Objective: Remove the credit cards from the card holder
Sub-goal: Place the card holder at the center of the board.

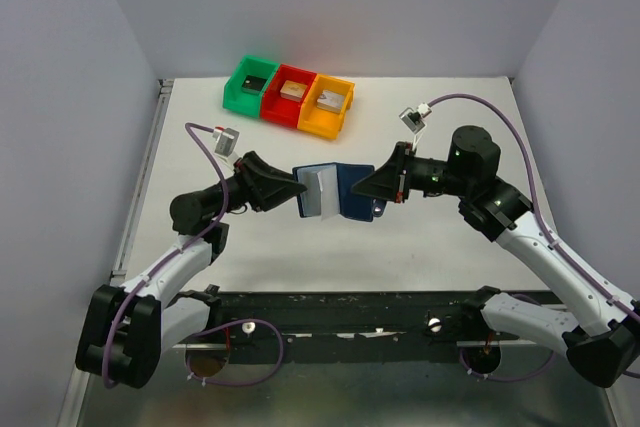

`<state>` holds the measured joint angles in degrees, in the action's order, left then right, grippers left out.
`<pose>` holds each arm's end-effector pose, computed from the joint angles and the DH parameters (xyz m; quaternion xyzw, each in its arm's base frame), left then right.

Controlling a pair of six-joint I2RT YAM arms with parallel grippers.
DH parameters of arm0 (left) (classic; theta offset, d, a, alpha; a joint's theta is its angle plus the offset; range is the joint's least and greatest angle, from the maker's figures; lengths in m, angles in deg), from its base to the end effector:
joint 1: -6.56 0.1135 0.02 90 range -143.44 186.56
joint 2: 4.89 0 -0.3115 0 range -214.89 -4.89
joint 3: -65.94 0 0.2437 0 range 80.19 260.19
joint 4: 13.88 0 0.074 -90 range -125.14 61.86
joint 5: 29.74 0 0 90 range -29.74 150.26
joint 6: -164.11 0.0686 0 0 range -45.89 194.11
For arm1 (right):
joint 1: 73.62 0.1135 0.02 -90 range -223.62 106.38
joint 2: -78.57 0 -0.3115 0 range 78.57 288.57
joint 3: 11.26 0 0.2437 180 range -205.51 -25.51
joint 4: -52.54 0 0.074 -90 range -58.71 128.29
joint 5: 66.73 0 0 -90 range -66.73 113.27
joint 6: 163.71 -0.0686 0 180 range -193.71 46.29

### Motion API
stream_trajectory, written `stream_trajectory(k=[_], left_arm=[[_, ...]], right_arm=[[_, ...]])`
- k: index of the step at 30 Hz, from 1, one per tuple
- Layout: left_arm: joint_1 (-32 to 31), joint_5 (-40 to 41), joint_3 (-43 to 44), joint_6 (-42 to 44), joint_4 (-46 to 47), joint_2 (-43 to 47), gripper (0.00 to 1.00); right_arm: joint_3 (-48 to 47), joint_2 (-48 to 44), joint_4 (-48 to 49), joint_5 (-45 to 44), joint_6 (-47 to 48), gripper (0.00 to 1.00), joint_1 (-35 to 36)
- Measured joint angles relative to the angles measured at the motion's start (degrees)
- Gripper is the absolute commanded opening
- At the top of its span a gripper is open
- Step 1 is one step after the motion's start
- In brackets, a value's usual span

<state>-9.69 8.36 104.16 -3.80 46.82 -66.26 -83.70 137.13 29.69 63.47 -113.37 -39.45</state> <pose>0.1645 -0.1042 0.3620 0.1334 0.5424 -0.7224 0.4077 0.1563 0.1596 0.4180 -0.1888 0.7238 0.5753 0.3309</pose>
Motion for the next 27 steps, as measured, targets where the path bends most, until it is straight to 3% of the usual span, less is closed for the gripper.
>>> stream_trajectory(k=[8,17,21,23,25,27], left_arm=[[0.00,-0.48,0.02,0.31,-0.02,0.46,0.26],[0.00,-1.29,0.02,1.11,0.00,0.83,0.00],[0.00,-1.60,0.09,1.33,0.00,0.83,0.02],[0.00,-1.70,0.31,1.51,-0.02,0.85,0.23],[0.00,-1.75,0.63,1.88,-0.09,1.05,0.33],[0.00,-1.75,0.79,2.51,-0.04,1.46,0.36]], right_arm=[[0.79,0.00,1.11,0.87,-0.63,0.00,-0.55],[0.85,0.00,2.08,1.84,-0.83,0.00,-0.55],[0.94,0.00,2.08,1.88,-0.66,0.00,-0.59],[0.94,0.00,2.08,1.90,-0.35,0.00,-0.90],[0.94,0.02,2.08,1.90,-0.20,0.00,-1.09],[0.94,0.02,2.05,1.99,-0.15,0.00,-1.20]])
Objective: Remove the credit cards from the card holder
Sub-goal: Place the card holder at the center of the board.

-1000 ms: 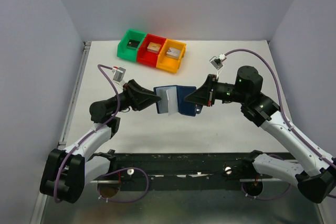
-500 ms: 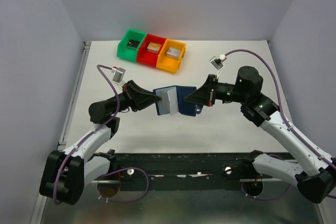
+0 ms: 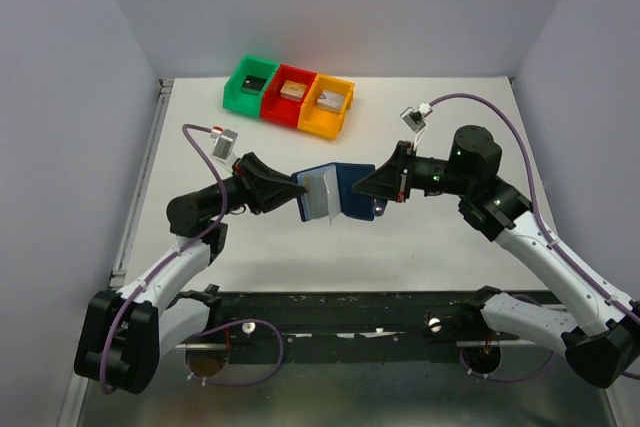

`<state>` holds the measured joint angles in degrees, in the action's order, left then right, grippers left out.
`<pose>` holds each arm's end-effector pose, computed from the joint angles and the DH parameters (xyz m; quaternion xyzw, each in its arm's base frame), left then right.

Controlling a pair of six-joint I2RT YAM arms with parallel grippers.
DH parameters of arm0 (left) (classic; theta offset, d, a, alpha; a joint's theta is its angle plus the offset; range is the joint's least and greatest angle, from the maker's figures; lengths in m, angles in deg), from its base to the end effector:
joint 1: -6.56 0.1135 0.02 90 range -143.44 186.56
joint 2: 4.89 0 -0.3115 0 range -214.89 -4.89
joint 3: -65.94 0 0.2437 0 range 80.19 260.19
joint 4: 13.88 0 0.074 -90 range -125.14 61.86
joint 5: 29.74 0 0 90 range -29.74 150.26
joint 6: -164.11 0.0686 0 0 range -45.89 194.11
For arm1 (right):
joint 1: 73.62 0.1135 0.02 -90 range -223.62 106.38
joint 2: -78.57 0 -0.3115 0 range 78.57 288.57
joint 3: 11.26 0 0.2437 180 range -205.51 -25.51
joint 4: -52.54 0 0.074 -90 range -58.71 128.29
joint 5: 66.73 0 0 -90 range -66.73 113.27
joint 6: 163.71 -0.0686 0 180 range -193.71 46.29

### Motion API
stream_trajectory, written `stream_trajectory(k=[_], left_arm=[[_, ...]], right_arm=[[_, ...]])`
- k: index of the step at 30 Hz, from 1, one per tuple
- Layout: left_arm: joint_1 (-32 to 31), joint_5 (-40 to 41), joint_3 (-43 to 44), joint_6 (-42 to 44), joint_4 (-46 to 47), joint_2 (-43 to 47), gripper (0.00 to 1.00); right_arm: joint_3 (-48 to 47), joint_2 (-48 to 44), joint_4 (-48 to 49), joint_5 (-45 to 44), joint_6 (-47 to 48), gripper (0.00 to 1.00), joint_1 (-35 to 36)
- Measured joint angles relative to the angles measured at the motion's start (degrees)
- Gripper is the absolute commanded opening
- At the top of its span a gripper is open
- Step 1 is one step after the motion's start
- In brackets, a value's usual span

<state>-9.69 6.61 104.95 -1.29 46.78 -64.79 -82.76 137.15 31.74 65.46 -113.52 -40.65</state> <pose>0.1570 -0.1033 0.3694 0.1684 0.5311 -0.7130 0.4257 0.1585 0.1577 0.4167 -0.1940 0.7163 0.5820 0.3323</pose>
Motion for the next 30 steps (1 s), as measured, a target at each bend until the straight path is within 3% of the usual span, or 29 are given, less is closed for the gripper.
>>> stream_trajectory(k=[5,10,18,22,23,27,30], left_arm=[[0.00,-0.22,0.24,0.61,0.07,0.94,0.34],[0.00,-0.39,0.24,1.01,0.02,0.96,0.17],[0.00,-0.70,0.24,1.73,-0.02,0.98,0.00],[0.00,-0.83,0.24,2.47,-0.15,1.09,0.00],[0.00,-0.83,0.24,2.82,-0.37,1.27,0.00],[0.00,-0.79,0.24,4.55,-2.25,2.56,0.00],[-0.02,-0.79,0.26,6.82,-5.60,4.20,0.00]], right_arm=[[0.00,0.13,0.00,0.09,0.39,0.00,-0.11],[0.07,0.42,0.00,0.13,0.42,0.00,-0.37],[0.26,0.55,0.07,0.33,0.42,0.00,-0.44],[0.26,0.57,0.17,0.59,0.44,0.02,-0.46],[0.26,0.57,0.20,0.61,0.48,0.06,-0.46],[0.26,0.68,-0.13,0.61,1.03,0.51,-0.46],[0.24,0.76,-0.94,0.26,1.90,0.68,-0.46]])
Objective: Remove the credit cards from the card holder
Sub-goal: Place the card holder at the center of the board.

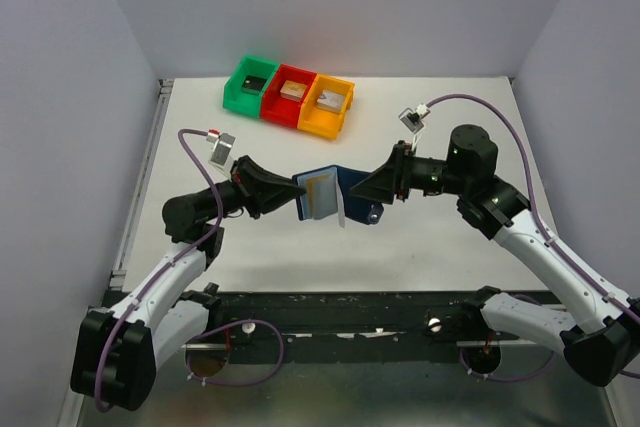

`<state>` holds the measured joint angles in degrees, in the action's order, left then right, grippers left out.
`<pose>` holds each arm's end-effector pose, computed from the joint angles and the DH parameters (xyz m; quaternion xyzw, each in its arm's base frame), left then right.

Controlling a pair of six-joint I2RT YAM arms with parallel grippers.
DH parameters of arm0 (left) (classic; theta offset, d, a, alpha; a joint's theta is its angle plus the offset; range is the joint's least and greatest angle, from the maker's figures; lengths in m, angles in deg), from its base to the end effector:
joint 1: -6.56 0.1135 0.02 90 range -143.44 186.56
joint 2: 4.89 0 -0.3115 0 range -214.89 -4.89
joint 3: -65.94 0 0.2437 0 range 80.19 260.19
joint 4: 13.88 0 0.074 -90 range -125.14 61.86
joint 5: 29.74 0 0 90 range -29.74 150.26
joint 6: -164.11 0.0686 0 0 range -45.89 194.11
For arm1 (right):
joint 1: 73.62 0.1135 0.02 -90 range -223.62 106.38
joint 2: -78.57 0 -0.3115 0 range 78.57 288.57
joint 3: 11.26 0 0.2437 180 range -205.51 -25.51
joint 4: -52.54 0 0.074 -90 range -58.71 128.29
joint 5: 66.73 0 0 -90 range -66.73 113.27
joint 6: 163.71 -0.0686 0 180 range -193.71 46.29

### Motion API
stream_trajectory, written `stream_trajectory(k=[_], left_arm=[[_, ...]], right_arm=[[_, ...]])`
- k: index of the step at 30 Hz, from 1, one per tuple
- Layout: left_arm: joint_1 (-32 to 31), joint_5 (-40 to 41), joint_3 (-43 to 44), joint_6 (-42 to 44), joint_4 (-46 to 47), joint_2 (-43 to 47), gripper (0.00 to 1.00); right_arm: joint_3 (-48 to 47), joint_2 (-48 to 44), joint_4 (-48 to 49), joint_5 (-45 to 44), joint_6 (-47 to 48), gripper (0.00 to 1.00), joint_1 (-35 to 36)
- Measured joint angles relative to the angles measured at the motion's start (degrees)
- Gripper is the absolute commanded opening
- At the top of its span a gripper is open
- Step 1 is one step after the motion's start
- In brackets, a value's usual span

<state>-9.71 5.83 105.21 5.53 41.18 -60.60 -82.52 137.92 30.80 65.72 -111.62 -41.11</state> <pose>0.1449 -0.1004 0.3730 0.2000 0.5277 -0.6870 0.4578 0.1627 0.1586 0.4105 -0.1993 0.7234 0.5724 0.3307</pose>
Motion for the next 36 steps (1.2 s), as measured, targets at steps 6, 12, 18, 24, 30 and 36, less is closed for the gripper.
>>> stream_trajectory(k=[6,12,18,24,30,36], left_arm=[[-0.42,0.48,1.77,6.56,-10.86,4.57,0.00],[-4.37,4.61,6.84,17.99,-29.00,8.74,0.00],[-11.04,12.68,14.78,30.18,-46.27,10.12,0.00],[-13.70,20.76,17.90,34.86,-55.74,8.72,0.00],[-16.41,26.32,19.93,36.92,-61.48,6.99,0.00],[-20.20,30.84,22.67,39.32,-64.50,6.12,0.00]], right_arm=[[-1.77,0.00,-6.75,-4.48,3.06,0.97,0.00],[-8.09,-0.72,-16.09,-13.79,7.69,1.00,0.00],[-15.56,-1.51,-24.20,-24.57,11.69,1.00,2.23],[-24.04,0.79,-29.90,-33.88,15.04,1.00,9.81],[-29.05,6.54,-33.70,-41.40,17.18,1.00,15.32],[-33.16,12.48,-37.86,-48.30,19.45,1.00,18.51]])
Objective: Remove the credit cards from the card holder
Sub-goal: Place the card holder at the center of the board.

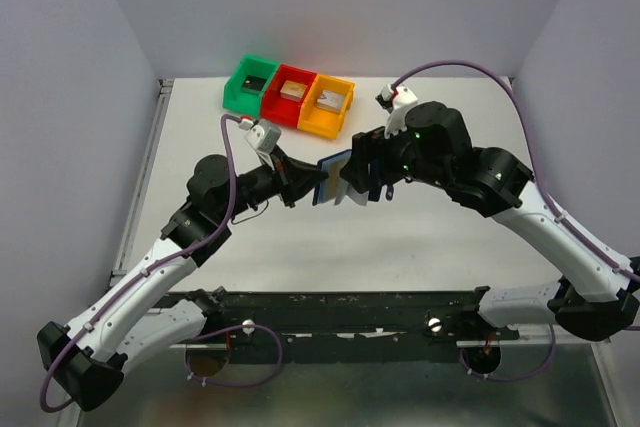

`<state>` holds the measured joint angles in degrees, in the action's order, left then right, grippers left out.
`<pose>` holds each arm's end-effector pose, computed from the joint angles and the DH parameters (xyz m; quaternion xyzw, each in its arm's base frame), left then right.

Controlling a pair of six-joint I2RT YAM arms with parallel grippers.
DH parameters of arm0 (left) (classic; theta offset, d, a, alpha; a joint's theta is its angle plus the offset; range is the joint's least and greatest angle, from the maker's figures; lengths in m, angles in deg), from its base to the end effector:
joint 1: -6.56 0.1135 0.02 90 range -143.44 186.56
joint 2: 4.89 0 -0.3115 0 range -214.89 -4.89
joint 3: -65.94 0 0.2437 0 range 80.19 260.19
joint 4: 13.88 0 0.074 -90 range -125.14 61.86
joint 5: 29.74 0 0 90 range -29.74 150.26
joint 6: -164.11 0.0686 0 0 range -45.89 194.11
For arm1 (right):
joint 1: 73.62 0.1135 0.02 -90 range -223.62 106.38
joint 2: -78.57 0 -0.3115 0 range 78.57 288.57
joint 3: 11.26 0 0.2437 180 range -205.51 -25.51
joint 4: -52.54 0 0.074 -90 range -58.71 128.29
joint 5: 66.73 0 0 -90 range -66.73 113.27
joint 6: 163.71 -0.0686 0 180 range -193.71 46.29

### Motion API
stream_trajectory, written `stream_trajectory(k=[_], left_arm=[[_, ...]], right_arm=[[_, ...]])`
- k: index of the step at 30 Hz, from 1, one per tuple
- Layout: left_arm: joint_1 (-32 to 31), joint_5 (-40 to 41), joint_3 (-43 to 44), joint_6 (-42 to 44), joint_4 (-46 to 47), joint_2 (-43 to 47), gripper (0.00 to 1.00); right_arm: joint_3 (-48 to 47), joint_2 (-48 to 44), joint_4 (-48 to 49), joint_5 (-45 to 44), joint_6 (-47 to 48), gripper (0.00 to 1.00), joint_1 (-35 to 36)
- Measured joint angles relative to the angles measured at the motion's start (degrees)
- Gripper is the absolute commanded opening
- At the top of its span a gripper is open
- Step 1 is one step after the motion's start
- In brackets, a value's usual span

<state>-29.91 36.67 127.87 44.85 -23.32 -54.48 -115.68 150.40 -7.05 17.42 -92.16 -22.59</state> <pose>0.1388 -0.1367 0.4097 0.1903 0.6638 -0.5033 0.5195 0.1658 0.1938 0.4762 -0.2133 0.8248 0.2616 0.4536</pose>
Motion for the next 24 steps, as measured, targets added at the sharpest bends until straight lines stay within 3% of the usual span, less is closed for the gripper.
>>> stream_trajectory(k=[12,19,24], left_arm=[[-4.61,5.22,1.57,3.32,-2.84,-1.27,0.00],[-4.66,5.18,1.55,4.02,-4.26,1.18,0.00],[-4.66,4.98,-0.61,3.96,-4.04,4.87,0.00]], right_arm=[[-1.88,3.17,-3.58,-8.15,1.92,1.00,1.16],[3.52,1.46,-4.50,-13.49,3.45,0.99,1.16],[8.09,-1.22,-4.48,-15.13,3.98,0.91,1.16]])
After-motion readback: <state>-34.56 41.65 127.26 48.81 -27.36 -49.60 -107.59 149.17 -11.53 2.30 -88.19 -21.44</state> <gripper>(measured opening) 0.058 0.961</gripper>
